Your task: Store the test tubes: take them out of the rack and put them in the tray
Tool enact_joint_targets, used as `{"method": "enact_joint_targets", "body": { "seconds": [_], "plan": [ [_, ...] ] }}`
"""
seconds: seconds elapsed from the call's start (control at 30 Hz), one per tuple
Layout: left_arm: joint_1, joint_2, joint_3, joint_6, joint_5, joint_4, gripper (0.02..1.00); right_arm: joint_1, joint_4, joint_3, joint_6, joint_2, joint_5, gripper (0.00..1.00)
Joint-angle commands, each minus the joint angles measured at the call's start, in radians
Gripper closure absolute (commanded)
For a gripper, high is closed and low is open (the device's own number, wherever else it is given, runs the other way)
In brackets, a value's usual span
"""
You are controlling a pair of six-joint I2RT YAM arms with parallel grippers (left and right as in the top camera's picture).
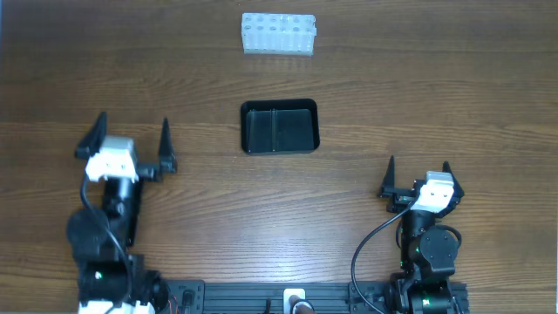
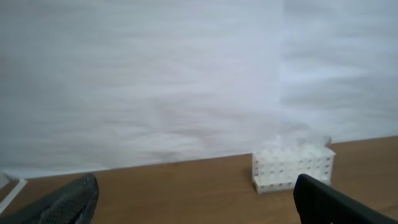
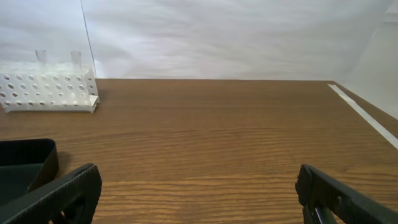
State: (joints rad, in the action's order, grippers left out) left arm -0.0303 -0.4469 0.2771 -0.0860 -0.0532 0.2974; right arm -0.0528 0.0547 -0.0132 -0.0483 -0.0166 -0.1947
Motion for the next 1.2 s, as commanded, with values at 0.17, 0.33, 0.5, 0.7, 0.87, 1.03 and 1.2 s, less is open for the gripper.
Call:
{"method": "enact_joint_targets", "body": {
  "seconds": [0.17,0.33,0.5,0.7,0.87,1.03,1.2],
  "plan": [
    [0.008,0.236,-0.219,0.039,-0.029,0.002,0.018,0.006,-0.001,0.008,0.010,0.005,-0.012,0.009],
    [0.023,0.333,-0.271,0.050,-0.035,-0.061,0.018,0.006,-0.001,0.008,0.010,0.005,-0.012,0.009],
    [0.035,0.427,-0.271,0.049,-0.045,-0.226,0.018,0.006,-0.001,0.008,0.010,0.005,-0.012,0.009],
    [0.035,0.443,-0.271,0.049,-0.070,-0.366,0.018,0.006,-0.001,0.008,0.010,0.005,-0.012,0.009],
    [0.035,0.443,-0.271,0.049,-0.069,-0.365,0.018,0.006,-0.001,0.008,0.010,0.005,-0.012,0.009],
    [0.035,0.442,-0.271,0.049,-0.069,-0.365,0.018,0.006,-0.001,0.008,0.010,0.005,-0.012,0.009],
    [0.035,0.442,-0.271,0.049,-0.069,-0.365,0.020,0.006,-0.001,0.008,0.010,0.005,-0.012,0.007]
  ]
}}
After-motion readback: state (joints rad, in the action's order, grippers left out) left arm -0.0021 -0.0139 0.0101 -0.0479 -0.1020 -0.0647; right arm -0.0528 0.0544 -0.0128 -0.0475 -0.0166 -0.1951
